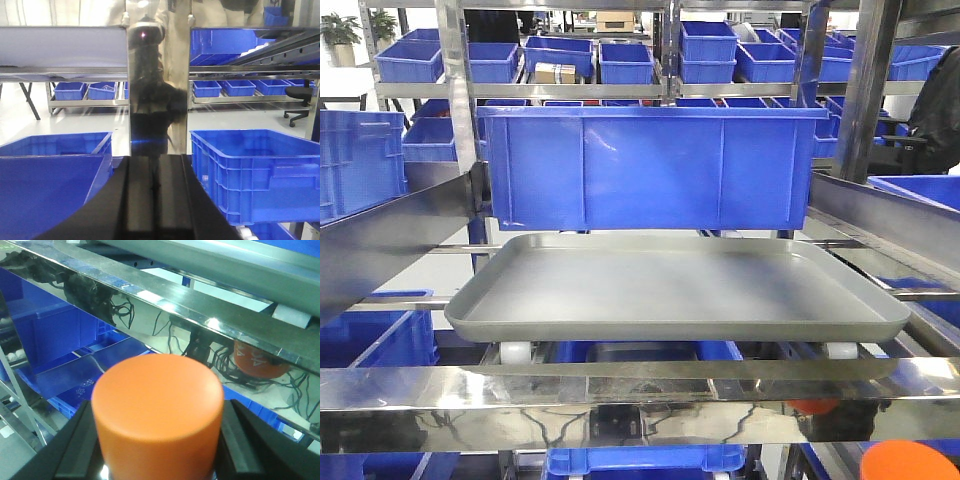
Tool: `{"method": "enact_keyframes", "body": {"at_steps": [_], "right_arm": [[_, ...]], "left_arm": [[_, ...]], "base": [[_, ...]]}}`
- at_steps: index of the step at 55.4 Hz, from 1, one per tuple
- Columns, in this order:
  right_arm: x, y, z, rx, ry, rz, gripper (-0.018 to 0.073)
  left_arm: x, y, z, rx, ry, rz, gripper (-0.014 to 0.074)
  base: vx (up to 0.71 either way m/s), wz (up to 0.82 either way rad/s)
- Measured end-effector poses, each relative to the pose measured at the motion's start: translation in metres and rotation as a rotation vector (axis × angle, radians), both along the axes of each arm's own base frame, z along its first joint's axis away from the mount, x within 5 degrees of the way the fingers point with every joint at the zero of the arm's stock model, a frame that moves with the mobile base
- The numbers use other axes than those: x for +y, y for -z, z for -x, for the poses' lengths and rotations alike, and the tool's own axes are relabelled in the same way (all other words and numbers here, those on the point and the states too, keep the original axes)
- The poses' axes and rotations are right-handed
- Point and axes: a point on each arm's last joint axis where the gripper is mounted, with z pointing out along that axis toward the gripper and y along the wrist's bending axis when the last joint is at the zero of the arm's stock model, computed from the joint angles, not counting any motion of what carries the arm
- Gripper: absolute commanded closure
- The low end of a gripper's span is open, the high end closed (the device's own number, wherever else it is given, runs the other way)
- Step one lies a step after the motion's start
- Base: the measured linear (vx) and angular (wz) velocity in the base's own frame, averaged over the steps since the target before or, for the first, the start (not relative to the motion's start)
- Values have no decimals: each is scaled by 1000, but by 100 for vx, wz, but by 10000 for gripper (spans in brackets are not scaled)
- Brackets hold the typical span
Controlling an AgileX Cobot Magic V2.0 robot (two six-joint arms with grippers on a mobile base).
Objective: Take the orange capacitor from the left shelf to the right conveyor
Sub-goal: 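Retract the right arm holding the cylinder away from the shelf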
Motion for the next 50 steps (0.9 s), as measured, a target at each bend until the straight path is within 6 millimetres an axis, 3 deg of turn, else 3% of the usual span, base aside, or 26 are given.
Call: {"method": "enact_keyframes", "body": {"at_steps": [28, 50], "right_arm": [[0, 0, 0, 0, 0, 0, 243], [0, 0, 0, -2, 0, -1, 243]], "left_arm": [[0, 0, 0, 0, 0, 0, 603], [0, 0, 0, 0, 0, 0, 603]], "base": [[-1, 5], [-7, 32]]}}
